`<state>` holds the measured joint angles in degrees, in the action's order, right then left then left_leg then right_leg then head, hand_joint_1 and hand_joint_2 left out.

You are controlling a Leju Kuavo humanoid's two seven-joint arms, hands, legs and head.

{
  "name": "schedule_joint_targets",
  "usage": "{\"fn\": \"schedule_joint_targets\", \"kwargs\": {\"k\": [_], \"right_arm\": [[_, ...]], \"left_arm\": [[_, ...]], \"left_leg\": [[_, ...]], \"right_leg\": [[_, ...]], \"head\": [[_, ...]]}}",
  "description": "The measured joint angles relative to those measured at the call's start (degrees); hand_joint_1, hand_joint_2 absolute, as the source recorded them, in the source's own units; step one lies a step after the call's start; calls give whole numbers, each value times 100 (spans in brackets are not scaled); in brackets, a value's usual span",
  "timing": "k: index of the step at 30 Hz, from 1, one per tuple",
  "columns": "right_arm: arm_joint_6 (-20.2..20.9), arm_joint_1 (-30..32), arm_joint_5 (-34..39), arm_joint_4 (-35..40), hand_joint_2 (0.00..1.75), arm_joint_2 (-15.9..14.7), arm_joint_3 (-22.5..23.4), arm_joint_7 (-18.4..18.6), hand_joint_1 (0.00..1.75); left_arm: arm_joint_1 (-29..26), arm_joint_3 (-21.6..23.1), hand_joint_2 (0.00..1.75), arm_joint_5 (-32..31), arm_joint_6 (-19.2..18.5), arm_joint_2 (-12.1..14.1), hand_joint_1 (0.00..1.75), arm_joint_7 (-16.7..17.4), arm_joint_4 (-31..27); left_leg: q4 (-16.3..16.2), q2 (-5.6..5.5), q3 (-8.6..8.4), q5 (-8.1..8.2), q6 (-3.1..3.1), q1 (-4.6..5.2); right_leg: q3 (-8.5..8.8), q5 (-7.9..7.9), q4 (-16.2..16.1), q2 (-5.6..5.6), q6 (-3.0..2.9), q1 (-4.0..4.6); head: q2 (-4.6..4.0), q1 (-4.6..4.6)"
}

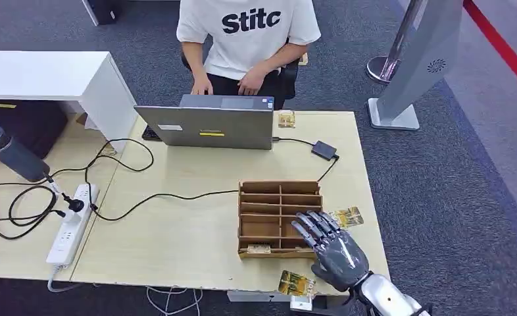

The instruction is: Pass the card to the sensor for recognition and then transmit it.

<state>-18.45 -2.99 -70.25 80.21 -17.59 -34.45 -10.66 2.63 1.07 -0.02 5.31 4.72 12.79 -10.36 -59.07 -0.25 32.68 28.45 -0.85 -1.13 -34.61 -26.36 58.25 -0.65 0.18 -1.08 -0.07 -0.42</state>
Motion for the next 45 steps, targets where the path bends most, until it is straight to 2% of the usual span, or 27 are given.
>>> {"fn": "schedule_joint_targets", "kwargs": {"k": [14,15,17,18,21,30,45], "right_arm": [[22,0,19,0,175,0,-2,-20,2],[24,0,20,0,175,0,-2,-20,30],[48,0,37,0,175,0,-4,-20,99],[72,0,42,0,175,0,-4,-18,127],[118,-1,4,-11,175,0,-7,52,145],[116,-26,-230,-140,175,15,31,321,164],[98,-92,-282,-203,175,85,79,312,161]], "left_arm": [[0,-22,175,-26,0,0,0,0,0],[0,-24,175,-33,0,0,0,0,0],[0,-24,175,-35,0,0,0,0,0],[0,-24,175,-37,0,0,0,0,0],[0,-26,175,-55,0,0,0,0,0],[0,-37,175,-120,0,0,0,0,0],[0,-74,175,-155,-2,0,0,0,0]], "left_leg": [[0,0,0,0,0,0],[0,0,0,0,0,0],[0,0,0,0,0,0],[0,0,0,0,0,0],[0,0,0,0,0,0],[0,0,1,0,0,0],[0,0,0,0,0,0]], "right_leg": [[0,0,0,0,0,0],[0,0,0,0,0,0],[0,0,0,0,0,0],[0,0,0,0,0,0],[0,0,0,0,0,0],[0,0,0,0,0,0],[3,0,0,1,0,0]], "head": [[0,0],[0,0],[0,0],[0,0],[0,0],[0,0],[0,0]]}}
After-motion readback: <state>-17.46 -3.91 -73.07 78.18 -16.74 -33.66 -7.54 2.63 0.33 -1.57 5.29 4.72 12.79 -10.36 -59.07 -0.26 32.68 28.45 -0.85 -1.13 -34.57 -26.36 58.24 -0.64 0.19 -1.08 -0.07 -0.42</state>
